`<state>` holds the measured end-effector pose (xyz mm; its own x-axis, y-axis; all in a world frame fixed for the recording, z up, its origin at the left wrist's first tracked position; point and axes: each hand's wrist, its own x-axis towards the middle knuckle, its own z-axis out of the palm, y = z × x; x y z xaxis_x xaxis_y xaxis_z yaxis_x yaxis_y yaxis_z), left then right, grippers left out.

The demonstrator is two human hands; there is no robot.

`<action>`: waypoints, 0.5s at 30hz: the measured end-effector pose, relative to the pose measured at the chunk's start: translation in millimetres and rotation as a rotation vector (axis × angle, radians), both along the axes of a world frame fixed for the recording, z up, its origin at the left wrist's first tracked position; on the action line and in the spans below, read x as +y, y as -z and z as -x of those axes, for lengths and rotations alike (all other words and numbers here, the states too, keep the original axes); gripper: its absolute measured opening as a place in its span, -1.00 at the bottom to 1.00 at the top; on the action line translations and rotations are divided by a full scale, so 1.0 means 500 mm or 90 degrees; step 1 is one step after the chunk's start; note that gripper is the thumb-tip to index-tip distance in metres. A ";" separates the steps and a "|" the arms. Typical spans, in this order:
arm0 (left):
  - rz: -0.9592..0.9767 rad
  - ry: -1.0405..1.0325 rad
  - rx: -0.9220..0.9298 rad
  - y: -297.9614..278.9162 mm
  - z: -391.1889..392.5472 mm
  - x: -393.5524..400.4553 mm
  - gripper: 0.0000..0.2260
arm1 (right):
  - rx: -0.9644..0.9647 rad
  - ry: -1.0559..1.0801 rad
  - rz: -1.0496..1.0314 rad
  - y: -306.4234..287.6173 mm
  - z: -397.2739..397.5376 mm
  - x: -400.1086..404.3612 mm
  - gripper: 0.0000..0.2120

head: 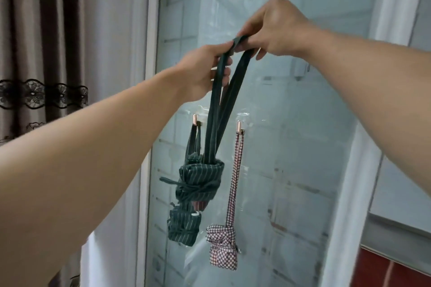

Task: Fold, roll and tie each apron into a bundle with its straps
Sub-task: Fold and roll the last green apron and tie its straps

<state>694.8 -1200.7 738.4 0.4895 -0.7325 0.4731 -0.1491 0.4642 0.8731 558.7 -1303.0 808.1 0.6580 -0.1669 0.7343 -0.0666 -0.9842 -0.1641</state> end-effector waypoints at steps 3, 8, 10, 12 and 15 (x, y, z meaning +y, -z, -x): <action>0.027 0.008 -0.008 -0.030 0.015 -0.015 -0.82 | -0.019 0.002 -0.020 -0.025 0.017 -0.011 -0.90; 0.026 0.011 -0.030 -0.041 0.022 -0.050 -0.83 | 0.043 0.069 -0.026 -0.051 0.049 -0.030 -0.89; 0.010 0.034 -0.042 -0.038 0.025 -0.066 -0.82 | 0.055 0.087 -0.014 -0.052 0.065 -0.037 -0.87; -0.003 0.053 -0.047 -0.034 0.038 -0.081 -0.82 | 0.045 0.112 -0.005 -0.050 0.081 -0.043 -0.86; -0.018 0.064 -0.057 -0.023 0.070 -0.103 -0.84 | 0.019 0.175 0.011 -0.043 0.105 -0.050 -0.87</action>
<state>659.7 -1252.4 750.0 0.3699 -0.7889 0.4907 -0.1814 0.4566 0.8710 506.3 -1328.2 829.8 0.6116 -0.3302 0.7189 -0.3360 -0.9311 -0.1419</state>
